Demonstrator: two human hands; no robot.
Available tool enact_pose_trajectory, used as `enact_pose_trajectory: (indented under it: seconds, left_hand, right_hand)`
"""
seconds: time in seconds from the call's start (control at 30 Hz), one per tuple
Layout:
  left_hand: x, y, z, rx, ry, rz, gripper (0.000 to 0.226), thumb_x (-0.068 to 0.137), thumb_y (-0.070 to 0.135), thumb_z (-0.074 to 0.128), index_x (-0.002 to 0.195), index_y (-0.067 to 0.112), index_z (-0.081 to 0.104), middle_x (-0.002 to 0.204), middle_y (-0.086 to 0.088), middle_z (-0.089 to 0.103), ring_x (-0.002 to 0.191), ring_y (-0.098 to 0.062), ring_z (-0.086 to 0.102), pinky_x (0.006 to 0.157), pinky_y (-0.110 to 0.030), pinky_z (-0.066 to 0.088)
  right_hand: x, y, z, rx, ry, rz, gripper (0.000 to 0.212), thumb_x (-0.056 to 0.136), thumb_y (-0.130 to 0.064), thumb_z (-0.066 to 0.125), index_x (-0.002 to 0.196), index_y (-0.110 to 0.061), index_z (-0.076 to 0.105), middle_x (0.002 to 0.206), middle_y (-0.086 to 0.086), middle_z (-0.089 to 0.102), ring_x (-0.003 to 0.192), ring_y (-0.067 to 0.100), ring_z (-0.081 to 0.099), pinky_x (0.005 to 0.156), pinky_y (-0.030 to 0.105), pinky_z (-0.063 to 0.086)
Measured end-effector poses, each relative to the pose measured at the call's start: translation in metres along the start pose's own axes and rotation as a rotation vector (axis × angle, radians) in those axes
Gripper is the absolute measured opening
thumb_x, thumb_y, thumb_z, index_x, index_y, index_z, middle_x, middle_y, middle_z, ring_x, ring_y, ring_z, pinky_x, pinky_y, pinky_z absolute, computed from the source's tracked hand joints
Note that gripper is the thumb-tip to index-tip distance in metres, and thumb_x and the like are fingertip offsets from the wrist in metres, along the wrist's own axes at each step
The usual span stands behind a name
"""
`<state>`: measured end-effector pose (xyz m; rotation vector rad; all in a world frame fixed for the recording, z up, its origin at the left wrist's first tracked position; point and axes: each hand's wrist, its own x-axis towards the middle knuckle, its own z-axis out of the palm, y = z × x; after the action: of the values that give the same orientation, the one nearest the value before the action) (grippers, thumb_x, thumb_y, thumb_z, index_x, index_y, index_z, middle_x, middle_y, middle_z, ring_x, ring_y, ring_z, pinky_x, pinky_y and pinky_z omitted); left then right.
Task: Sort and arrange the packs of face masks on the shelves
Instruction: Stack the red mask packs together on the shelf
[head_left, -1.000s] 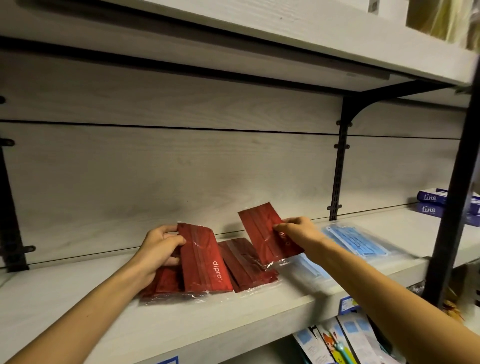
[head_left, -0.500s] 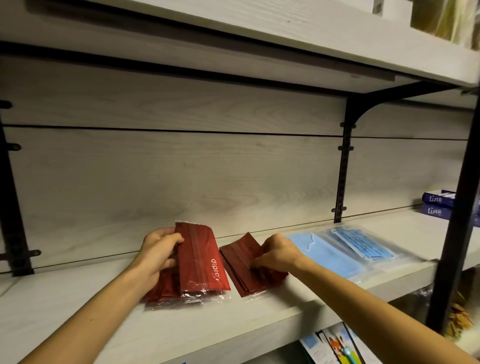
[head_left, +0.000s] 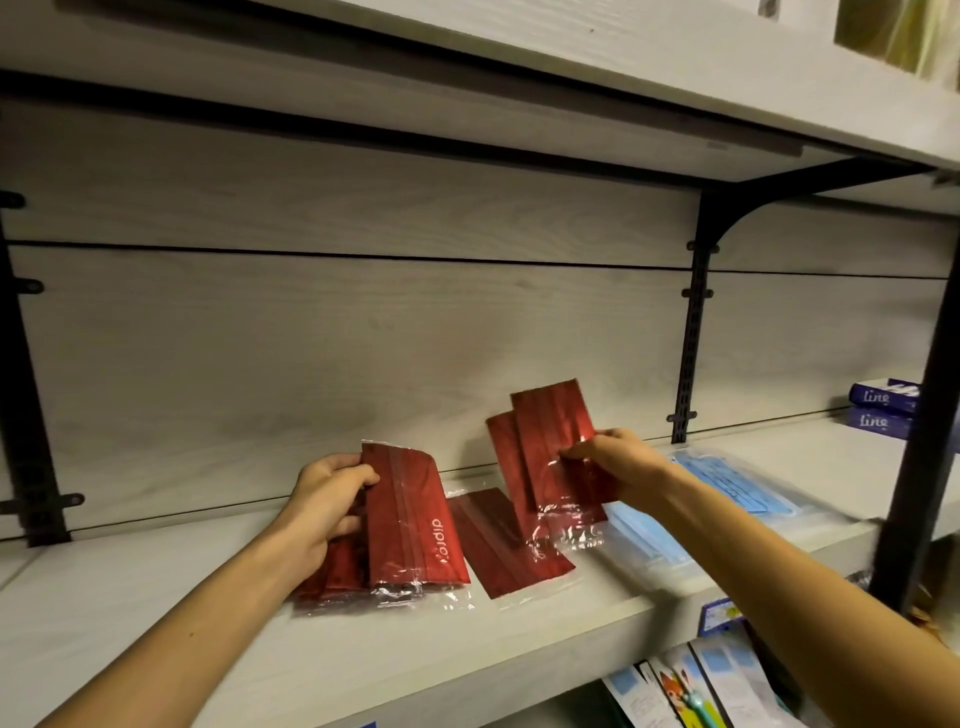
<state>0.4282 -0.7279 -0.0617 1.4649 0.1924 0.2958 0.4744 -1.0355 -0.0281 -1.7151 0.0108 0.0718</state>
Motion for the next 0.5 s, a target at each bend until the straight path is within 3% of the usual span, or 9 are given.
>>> enact_pose_trajectory:
  seconds: [0.1, 0.27, 0.4, 0.5]
  left_hand:
    - [0.0, -0.001, 0.002, -0.004, -0.02, -0.009, 0.023, 0.092, -0.004, 0.057, 0.11, 0.008, 0.062, 0.092, -0.013, 0.066, 0.074, -0.02, 0.062, 0.045, -0.023, 0.054]
    - [0.002, -0.002, -0.002, -0.016, -0.014, -0.023, 0.026, 0.09, -0.004, 0.057, 0.115, 0.002, 0.065, 0.087, -0.011, 0.068, 0.072, -0.02, 0.064, 0.048, -0.024, 0.055]
    - [0.005, -0.003, -0.007, -0.027, -0.006, -0.028, 0.031, 0.09, -0.004, 0.057, 0.12, -0.002, 0.062, 0.091, -0.014, 0.066, 0.072, -0.021, 0.063, 0.048, -0.024, 0.055]
    - [0.002, -0.003, -0.006, -0.022, -0.006, -0.028, 0.03, 0.09, -0.005, 0.056, 0.119, -0.003, 0.062, 0.089, -0.014, 0.066, 0.072, -0.022, 0.063, 0.045, -0.023, 0.054]
  right_hand:
    - [-0.002, 0.002, -0.003, 0.029, 0.023, 0.035, 0.007, 0.094, -0.001, 0.064, 0.089, 0.004, 0.065, 0.075, 0.015, 0.067, 0.066, 0.025, 0.066, 0.062, 0.037, 0.057]
    - [0.0, 0.017, 0.021, -0.126, 0.004, 0.029, 0.026, 0.082, -0.004, 0.077, 0.104, 0.008, 0.07, 0.097, 0.027, 0.073, 0.083, 0.036, 0.069, 0.09, 0.054, 0.058]
    - [-0.003, 0.028, 0.05, -0.545, -0.04, -0.052, 0.021, 0.073, -0.016, 0.086, 0.089, -0.008, 0.075, 0.078, 0.007, 0.069, 0.067, 0.019, 0.065, 0.071, 0.033, 0.058]
    - [-0.007, 0.027, 0.063, -0.729, -0.034, -0.078, 0.035, 0.072, -0.023, 0.086, 0.102, -0.01, 0.073, 0.083, 0.004, 0.068, 0.074, 0.017, 0.065, 0.07, 0.029, 0.056]
